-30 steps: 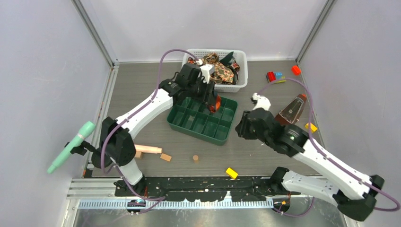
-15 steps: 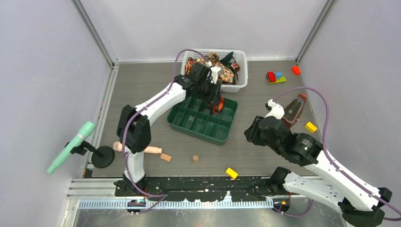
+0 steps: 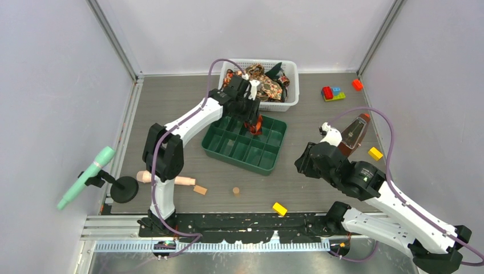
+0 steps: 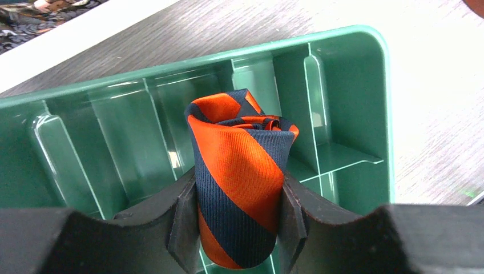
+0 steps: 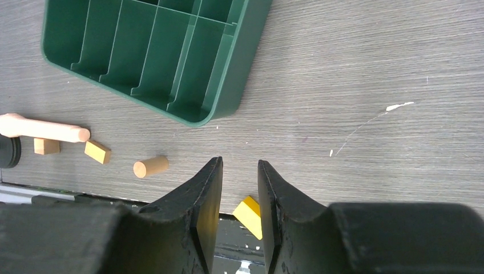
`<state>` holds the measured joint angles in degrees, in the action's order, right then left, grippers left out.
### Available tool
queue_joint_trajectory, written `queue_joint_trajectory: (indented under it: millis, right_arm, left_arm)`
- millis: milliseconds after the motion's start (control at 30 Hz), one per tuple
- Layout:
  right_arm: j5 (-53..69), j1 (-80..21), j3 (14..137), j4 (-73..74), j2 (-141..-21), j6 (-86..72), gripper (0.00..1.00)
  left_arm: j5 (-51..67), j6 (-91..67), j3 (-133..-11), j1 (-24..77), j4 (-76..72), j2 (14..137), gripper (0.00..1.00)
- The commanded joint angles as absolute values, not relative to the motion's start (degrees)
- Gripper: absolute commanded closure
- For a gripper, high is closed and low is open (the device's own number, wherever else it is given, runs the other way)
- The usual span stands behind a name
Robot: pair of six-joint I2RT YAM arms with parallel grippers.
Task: Roll the ties
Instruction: Place the tie in the storage box.
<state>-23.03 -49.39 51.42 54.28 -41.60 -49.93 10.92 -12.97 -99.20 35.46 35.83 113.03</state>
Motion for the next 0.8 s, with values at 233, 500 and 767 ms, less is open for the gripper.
queue_joint_trajectory:
  millis: [233,500,767]
  right_arm:
    - [-22.8,-49.4,50.3,52.4,-42.1,-51.5,0.64]
    - [-22.0,-49.4,49.9,51.7,-43.3,-51.5,0.64]
    - [-21.6,-49.4,49.8,51.2,-43.9,-51.6,0.64]
  left_arm:
    - [9.7,-12.8,-101.3,33.8,34.0,114.4,0.72]
    - [8.6,-13.3,-100.7,33.7,33.8,115.0,0.73]
    - [6.4,-13.4,-99.9,33.7,33.7,115.3,0.74]
